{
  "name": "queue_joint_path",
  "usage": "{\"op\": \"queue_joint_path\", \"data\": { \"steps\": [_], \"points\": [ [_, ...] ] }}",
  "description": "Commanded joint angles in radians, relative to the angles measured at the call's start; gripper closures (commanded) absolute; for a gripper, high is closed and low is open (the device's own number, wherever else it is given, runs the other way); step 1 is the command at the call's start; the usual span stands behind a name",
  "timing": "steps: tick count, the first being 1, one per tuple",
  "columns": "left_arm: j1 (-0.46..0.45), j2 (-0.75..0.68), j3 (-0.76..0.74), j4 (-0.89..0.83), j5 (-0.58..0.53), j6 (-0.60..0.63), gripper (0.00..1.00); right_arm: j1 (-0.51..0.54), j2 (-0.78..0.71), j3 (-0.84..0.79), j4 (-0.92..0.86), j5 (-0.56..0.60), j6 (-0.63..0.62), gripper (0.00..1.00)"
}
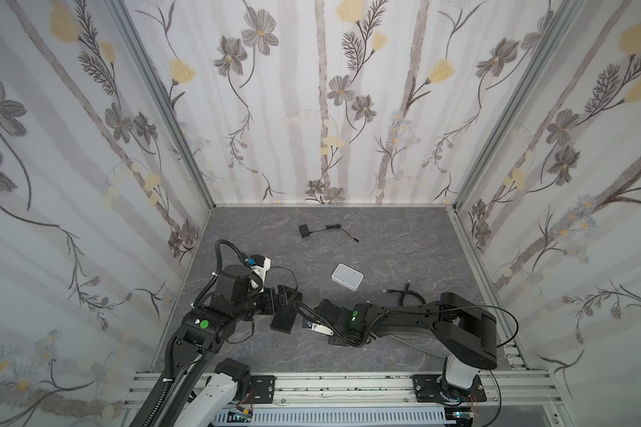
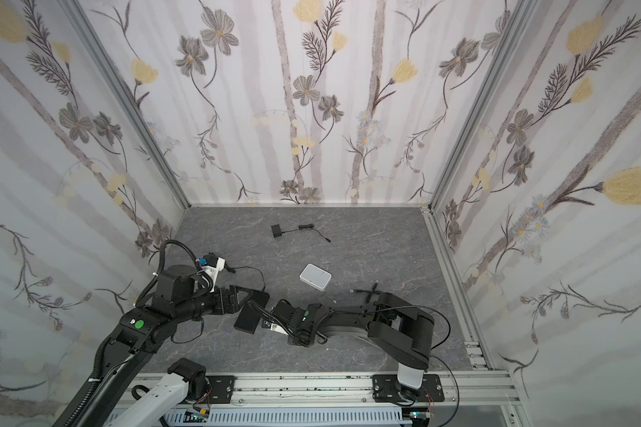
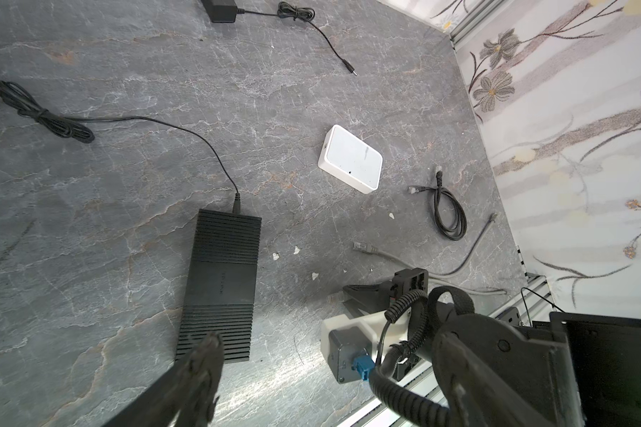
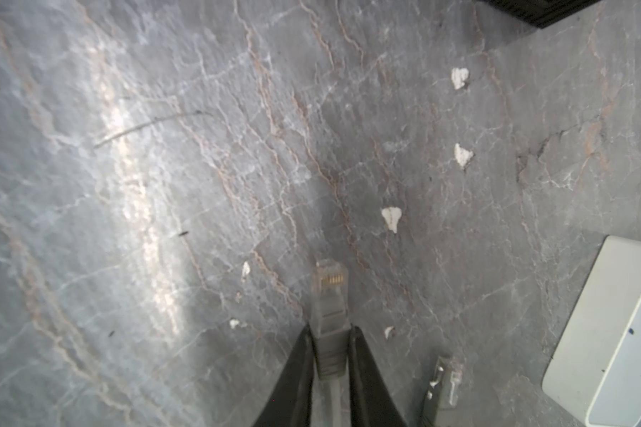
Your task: Insert the plug into the switch port
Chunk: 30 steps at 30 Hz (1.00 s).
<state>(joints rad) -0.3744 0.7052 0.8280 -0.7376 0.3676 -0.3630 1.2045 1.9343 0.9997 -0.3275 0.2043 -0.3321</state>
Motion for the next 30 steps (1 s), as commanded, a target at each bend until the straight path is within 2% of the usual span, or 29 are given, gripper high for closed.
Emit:
{"op": "queue_joint_path", "data": {
  "steps": [1, 6, 10, 13, 19, 30],
  "points": [
    [0.000, 0.003, -0.002, 0.007, -0.006, 0.004, 0.09, -0.013, -0.011, -0.015, -0.036, -0.141, 0.024, 0.70],
    [0.000, 0.000, -0.002, 0.006, -0.004, 0.004, 0.09, -0.074, -0.071, -0.018, -0.021, -0.234, 0.044, 0.66],
    [0.000, -0.002, -0.002, 0.005, -0.003, 0.005, 0.09, -0.132, -0.104, -0.028, -0.022, -0.364, 0.005, 0.67],
    [0.000, -0.004, -0.003, 0.005, -0.002, 0.003, 0.09, -0.168, -0.098, -0.032, -0.033, -0.419, -0.018, 0.68],
    [0.000, -0.004, -0.003, 0.007, -0.002, 0.004, 0.09, -0.185, -0.059, -0.017, -0.065, -0.419, -0.053, 0.69],
    [0.000, -0.006, -0.004, 0.006, 0.002, 0.002, 0.09, -0.181, 0.000, 0.025, -0.066, -0.381, -0.031, 0.70]
  ]
}}
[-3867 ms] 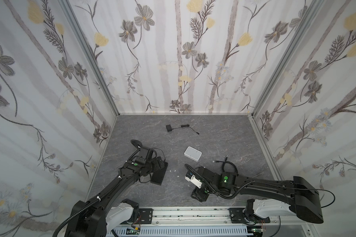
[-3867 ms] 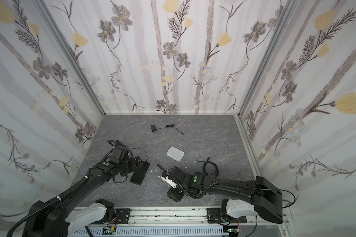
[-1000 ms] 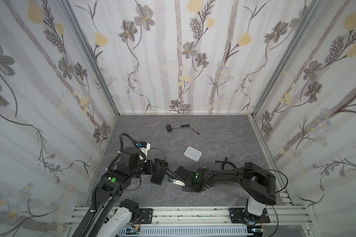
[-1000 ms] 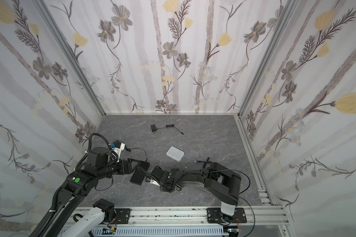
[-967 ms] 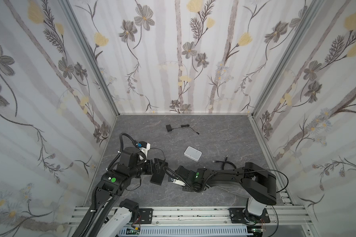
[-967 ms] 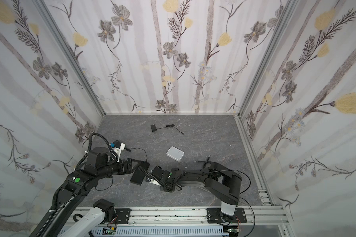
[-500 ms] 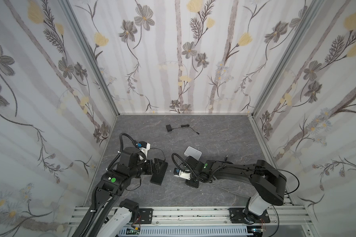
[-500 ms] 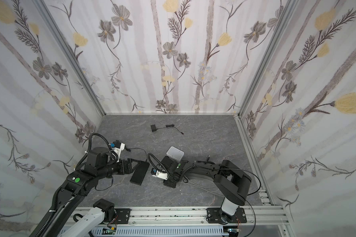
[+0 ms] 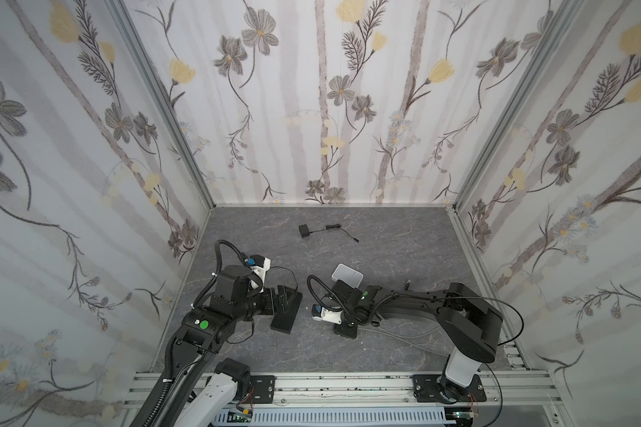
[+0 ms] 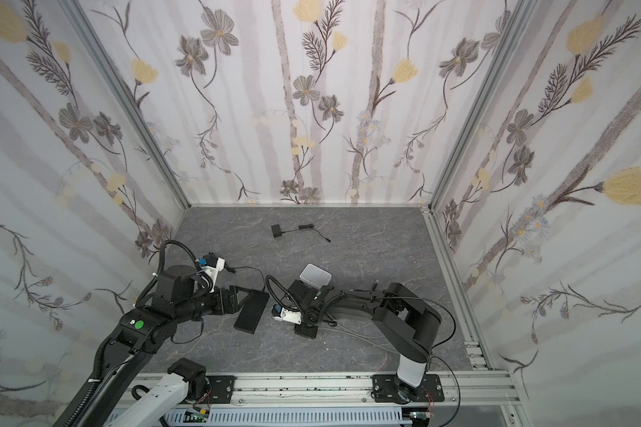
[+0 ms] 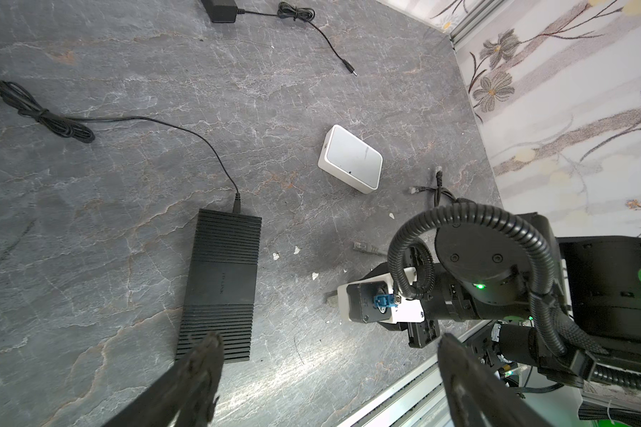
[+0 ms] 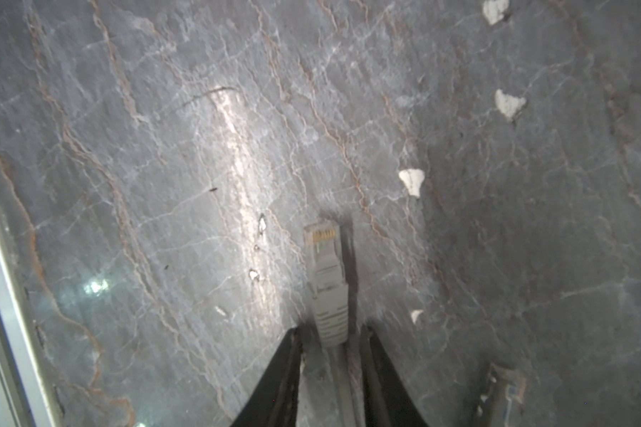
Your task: Insert the plug into the switch port
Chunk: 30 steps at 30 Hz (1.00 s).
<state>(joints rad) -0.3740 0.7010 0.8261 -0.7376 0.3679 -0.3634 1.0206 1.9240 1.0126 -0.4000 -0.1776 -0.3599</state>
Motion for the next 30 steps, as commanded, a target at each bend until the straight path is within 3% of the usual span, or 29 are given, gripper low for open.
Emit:
{"op": "queue_joint_path", "data": {
  "steps": [1, 9, 21, 22, 25, 30],
  "points": [
    [0.000, -0.001, -0.002, 0.006, 0.001, 0.003, 0.08, 0.003, 0.013, 0.015, 0.007, 0.006, -0.004, 0.70],
    [0.000, -0.001, -0.004, 0.007, 0.003, 0.003, 0.09, 0.019, 0.036, 0.034, -0.010, 0.015, -0.018, 0.75],
    [-0.002, 0.012, -0.005, 0.007, 0.003, 0.002, 0.07, 0.035, 0.031, 0.013, 0.007, 0.077, -0.008, 0.93],
    [-0.002, 0.016, -0.003, 0.003, -0.001, 0.001, 0.01, 0.035, 0.021, 0.008, 0.014, 0.084, -0.006, 0.95],
    [-0.003, 0.035, 0.000, -0.011, -0.034, -0.013, 0.00, 0.036, -0.015, -0.006, 0.036, 0.109, 0.007, 1.00],
    [-0.003, 0.070, 0.007, -0.037, -0.100, -0.022, 0.00, 0.048, -0.085, -0.035, 0.075, 0.163, 0.043, 1.00]
  ]
}}
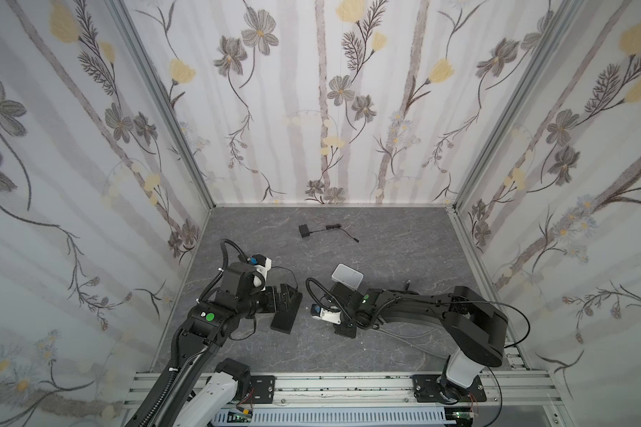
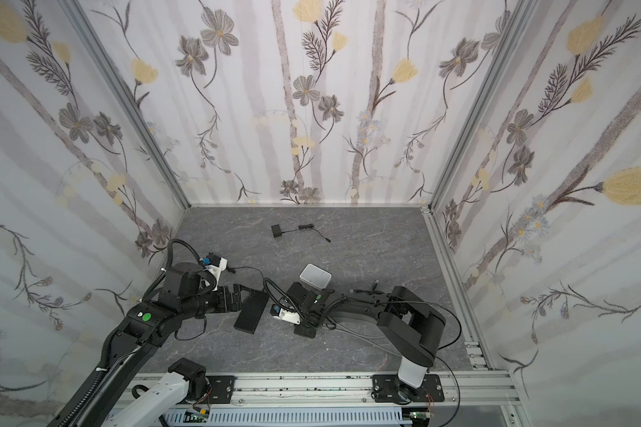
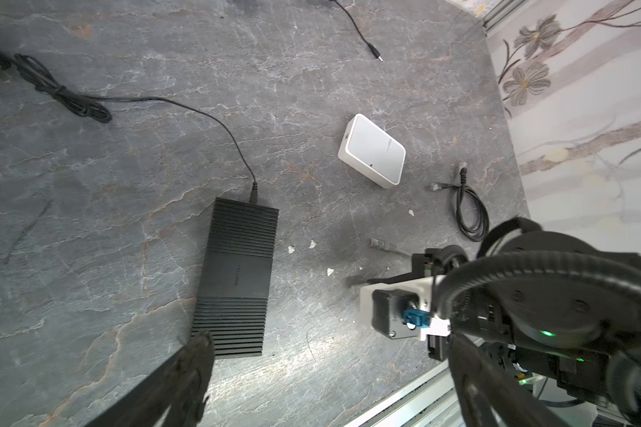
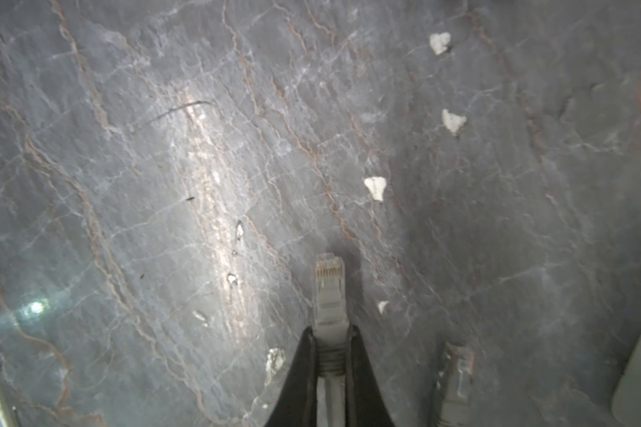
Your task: Insert the plug into the switch port
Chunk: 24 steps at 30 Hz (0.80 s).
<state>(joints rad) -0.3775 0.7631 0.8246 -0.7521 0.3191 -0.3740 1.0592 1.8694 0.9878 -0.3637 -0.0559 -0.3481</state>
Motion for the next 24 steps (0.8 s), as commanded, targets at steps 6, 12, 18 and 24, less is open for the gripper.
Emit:
{"op": "queue_joint_path", "data": {
  "steps": [6, 12, 18, 24],
  "points": [
    [0.002, 0.011, 0.007, -0.023, -0.095, -0.014, 0.02, 0.034, -0.129, -0.050, 0.094, 0.051, 0.118, 1.00],
    [0.009, 0.115, -0.020, 0.021, -0.090, -0.109, 0.05, 0.069, -0.219, -0.095, 0.177, 0.043, 0.253, 1.00],
    [0.012, 0.180, -0.168, 0.177, -0.117, -0.239, 0.06, 0.116, -0.324, -0.193, 0.271, 0.025, 0.337, 1.00],
    [0.014, 0.243, -0.259, 0.325, -0.161, -0.283, 0.10, 0.143, -0.405, -0.298, 0.300, 0.008, 0.383, 1.00]
  ]
}}
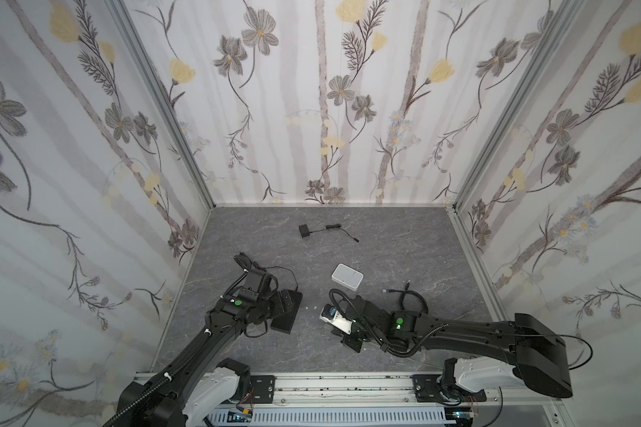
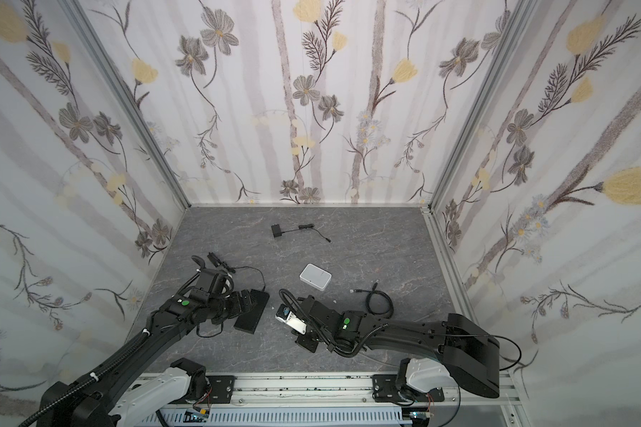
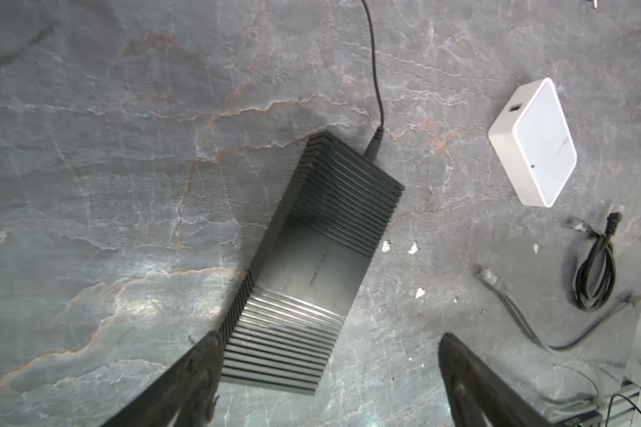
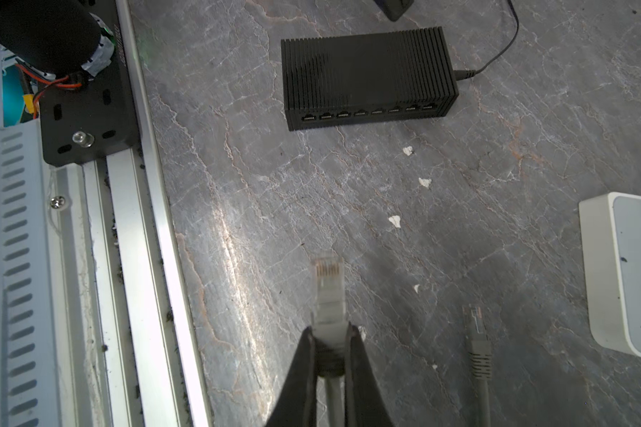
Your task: Insert the plug into the switch port
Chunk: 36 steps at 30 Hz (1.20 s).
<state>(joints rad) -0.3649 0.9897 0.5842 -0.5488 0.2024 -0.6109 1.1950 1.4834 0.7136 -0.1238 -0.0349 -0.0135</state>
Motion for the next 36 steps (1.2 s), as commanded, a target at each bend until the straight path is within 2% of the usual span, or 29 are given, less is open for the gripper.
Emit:
{"op": "queue_joint_path", "data": {
  "steps": [1, 10, 16, 25, 36],
  "points": [
    [0.001, 0.029, -0.028, 0.144, -0.052, -0.046, 0.10, 0.011, -0.027, -0.032, 0.061, -0.027, 0.051, 1.00],
    [-0.001, 0.199, -0.024, 0.327, -0.087, 0.055, 0.10, 0.026, -0.097, -0.089, 0.075, -0.036, 0.087, 1.00],
    [0.001, 0.246, -0.055, 0.464, -0.105, 0.098, 0.09, 0.026, -0.113, -0.125, 0.105, -0.052, 0.101, 1.00],
    [0.001, 0.317, -0.071, 0.531, -0.025, 0.070, 0.08, 0.026, -0.052, -0.088, 0.087, -0.069, 0.084, 1.00],
    [-0.015, 0.299, -0.130, 0.622, 0.068, 0.027, 0.09, 0.026, -0.020, -0.054, 0.085, -0.091, 0.053, 1.00]
  ]
}}
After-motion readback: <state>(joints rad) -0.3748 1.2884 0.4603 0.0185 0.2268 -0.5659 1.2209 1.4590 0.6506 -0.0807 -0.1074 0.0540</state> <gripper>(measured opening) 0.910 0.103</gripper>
